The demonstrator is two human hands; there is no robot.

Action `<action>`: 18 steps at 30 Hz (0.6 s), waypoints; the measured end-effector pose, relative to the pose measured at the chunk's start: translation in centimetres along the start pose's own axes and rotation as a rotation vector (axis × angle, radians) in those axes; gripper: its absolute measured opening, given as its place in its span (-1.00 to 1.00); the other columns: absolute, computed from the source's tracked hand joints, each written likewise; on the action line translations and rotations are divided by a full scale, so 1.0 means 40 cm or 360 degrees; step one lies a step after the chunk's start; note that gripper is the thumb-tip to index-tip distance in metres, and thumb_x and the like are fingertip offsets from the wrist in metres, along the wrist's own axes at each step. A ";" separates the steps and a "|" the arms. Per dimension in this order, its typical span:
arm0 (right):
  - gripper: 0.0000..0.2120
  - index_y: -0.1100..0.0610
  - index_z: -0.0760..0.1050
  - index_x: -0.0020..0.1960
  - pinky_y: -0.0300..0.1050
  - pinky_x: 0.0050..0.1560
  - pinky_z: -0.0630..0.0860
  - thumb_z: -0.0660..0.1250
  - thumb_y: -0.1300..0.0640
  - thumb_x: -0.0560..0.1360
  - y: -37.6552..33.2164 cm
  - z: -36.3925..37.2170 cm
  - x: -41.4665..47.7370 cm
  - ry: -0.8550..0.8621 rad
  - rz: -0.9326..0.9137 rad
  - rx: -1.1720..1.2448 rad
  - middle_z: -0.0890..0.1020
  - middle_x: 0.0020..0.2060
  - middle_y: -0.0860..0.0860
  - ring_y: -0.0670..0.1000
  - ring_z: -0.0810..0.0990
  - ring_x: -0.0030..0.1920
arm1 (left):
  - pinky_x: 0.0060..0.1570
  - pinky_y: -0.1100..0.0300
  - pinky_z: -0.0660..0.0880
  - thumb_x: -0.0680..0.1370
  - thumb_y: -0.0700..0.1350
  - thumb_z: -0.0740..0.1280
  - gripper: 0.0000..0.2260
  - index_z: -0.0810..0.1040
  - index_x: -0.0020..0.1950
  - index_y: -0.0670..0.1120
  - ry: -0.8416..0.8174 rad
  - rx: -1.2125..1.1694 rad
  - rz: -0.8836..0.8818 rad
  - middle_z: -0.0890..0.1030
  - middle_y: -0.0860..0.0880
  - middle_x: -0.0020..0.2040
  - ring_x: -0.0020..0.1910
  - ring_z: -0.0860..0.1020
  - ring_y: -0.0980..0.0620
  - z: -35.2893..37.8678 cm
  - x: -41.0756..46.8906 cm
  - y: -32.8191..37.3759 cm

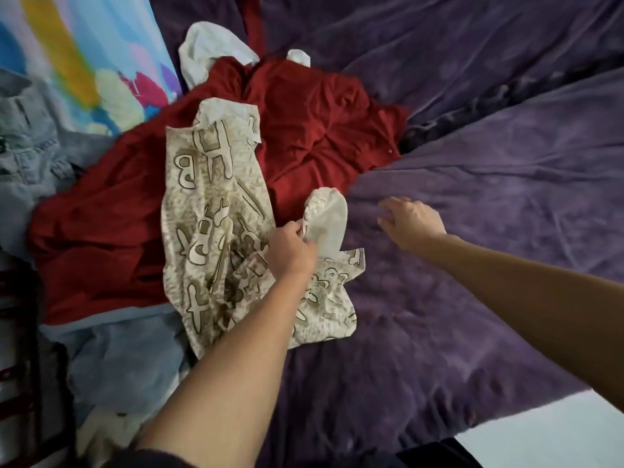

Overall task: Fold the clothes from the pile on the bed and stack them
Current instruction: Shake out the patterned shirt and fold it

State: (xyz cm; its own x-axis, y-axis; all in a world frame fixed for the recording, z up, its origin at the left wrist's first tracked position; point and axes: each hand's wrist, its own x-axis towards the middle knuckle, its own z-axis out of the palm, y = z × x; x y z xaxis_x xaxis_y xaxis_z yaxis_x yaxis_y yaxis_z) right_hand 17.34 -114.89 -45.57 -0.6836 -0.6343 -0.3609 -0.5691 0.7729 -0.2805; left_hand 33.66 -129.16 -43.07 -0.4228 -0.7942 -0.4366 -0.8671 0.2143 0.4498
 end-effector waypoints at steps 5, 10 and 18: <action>-0.20 -0.16 0.09 0.51 0.12 0.23 0.39 0.44 -0.02 0.40 -0.151 -0.045 0.060 -0.0201 -0.0633 -0.0301 0.27 0.44 0.03 0.13 0.26 0.40 | -0.21 0.27 0.45 0.50 -0.34 0.28 -0.75 0.60 0.14 -0.19 -0.0125 -0.0053 0.0410 0.66 -0.10 -0.09 -0.16 0.62 -0.08 -0.053 -0.124 -0.100; -0.66 -0.08 0.52 0.28 0.02 0.19 0.32 0.26 -0.12 0.53 -0.286 -0.067 0.011 -0.0501 -0.0986 -0.0407 0.58 0.14 -0.01 0.08 0.48 0.23 | -0.12 0.10 0.52 0.47 -0.33 0.31 -0.78 0.58 0.10 -0.20 0.0132 0.0134 0.0237 0.64 -0.12 -0.08 -0.11 0.62 -0.09 -0.144 -0.257 -0.190; -0.83 0.24 0.43 -0.30 0.01 -0.25 0.36 0.31 0.22 0.45 -0.280 -0.214 -0.229 -0.0039 -0.1153 0.0329 0.56 -0.35 0.12 0.22 0.50 -0.29 | -0.12 0.07 0.40 0.39 -0.28 0.41 -0.86 0.55 -0.08 -0.17 0.0533 -0.0017 -0.0312 0.58 -0.18 -0.02 -0.03 0.53 -0.19 -0.273 -0.296 -0.188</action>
State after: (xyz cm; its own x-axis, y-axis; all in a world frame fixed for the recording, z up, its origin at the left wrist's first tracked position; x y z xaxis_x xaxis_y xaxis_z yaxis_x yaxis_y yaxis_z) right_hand 26.07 -117.86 -31.51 -0.1589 -0.9864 -0.0415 -0.7737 0.1505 -0.6154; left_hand 48.08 -127.58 -32.77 -0.1381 -0.9615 -0.2375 -0.9194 0.0352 0.3918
